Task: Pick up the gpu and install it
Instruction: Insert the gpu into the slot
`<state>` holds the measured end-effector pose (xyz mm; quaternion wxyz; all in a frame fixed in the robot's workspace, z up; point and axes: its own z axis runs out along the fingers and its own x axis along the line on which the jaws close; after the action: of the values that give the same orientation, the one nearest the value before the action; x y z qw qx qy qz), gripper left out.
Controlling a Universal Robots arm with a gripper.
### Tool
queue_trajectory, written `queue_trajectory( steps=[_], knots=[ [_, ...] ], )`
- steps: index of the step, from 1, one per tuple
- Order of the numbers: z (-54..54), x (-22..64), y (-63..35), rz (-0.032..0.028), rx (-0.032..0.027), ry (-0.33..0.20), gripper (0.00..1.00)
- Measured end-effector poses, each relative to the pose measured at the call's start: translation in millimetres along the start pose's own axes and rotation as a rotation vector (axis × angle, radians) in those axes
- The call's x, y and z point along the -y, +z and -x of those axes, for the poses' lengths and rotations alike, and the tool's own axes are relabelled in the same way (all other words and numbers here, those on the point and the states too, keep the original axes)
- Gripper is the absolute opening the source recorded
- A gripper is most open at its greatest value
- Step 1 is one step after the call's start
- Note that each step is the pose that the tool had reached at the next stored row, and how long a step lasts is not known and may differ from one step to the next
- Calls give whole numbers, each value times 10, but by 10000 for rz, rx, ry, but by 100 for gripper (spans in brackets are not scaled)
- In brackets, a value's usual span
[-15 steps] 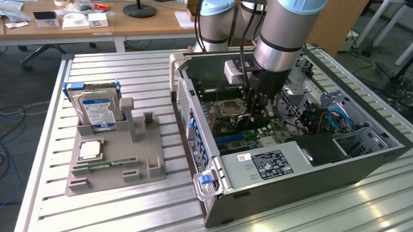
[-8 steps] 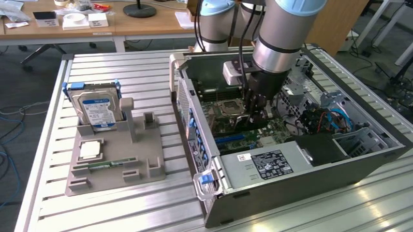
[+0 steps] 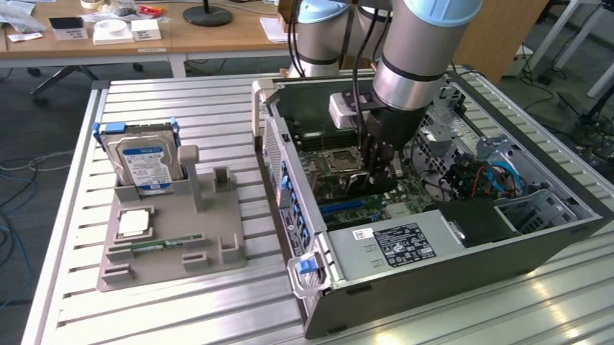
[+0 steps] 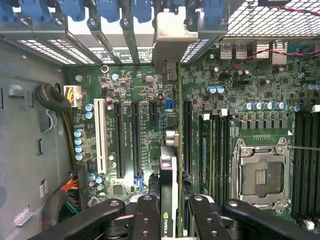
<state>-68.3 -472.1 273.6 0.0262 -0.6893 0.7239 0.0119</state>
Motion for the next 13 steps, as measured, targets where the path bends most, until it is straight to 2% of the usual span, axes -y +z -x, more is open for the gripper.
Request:
queue_trajectory(
  steps=[13],
  knots=[
    [5, -78, 66, -2, -4, -1, 27]
  ],
)
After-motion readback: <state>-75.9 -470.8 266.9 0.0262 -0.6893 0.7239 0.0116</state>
